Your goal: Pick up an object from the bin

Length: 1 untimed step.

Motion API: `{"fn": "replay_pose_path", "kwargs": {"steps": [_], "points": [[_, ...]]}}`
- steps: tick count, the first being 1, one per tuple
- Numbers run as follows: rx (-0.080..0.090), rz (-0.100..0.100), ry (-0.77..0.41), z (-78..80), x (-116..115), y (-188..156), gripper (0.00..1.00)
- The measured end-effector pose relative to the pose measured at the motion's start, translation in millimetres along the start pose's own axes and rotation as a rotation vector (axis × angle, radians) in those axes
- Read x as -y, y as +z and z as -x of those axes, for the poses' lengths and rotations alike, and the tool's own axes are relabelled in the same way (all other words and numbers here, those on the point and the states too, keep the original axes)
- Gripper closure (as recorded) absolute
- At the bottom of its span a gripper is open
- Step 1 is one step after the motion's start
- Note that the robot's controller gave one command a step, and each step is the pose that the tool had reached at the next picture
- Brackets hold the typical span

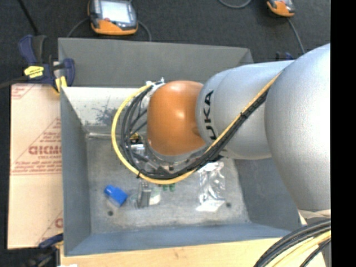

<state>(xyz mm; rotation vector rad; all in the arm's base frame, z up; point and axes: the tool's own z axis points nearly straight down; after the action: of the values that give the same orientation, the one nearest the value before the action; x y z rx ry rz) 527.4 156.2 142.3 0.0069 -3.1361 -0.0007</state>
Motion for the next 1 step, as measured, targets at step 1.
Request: {"fn": "replay_pose_path", "kwargs": {"steps": [1], "points": [[-0.001,0.000,0.041,-31.9,-22.7,76.3,0.00]]}}
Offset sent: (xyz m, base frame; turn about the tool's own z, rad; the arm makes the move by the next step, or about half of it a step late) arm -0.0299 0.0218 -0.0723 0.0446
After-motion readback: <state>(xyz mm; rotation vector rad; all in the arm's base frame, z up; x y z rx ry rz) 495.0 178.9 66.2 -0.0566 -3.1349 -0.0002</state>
